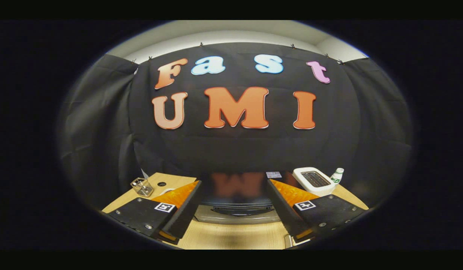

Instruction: Open the toaster oven, put the food inside, and close the toaster oven door.

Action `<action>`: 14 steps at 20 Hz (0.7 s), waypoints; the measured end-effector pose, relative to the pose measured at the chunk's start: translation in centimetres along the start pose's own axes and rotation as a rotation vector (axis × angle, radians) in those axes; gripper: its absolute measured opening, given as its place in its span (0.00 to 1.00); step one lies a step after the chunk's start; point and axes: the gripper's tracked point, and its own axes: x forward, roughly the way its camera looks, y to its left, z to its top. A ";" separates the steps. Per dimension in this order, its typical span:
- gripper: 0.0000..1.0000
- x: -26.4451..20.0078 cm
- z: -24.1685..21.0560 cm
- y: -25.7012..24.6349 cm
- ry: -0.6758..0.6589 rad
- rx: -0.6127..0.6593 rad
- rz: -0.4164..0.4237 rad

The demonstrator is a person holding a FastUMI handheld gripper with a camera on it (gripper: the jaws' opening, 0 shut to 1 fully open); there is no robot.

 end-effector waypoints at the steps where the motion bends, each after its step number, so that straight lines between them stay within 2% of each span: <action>1: 1.00 0.9 -1.1 0.1 0.019 -0.011 -0.002; 8: 1.00 6.1 -6.3 -0.1 0.135 0.017 0.005; 14: 1.00 7.1 -8.7 0.3 0.189 -0.008 0.009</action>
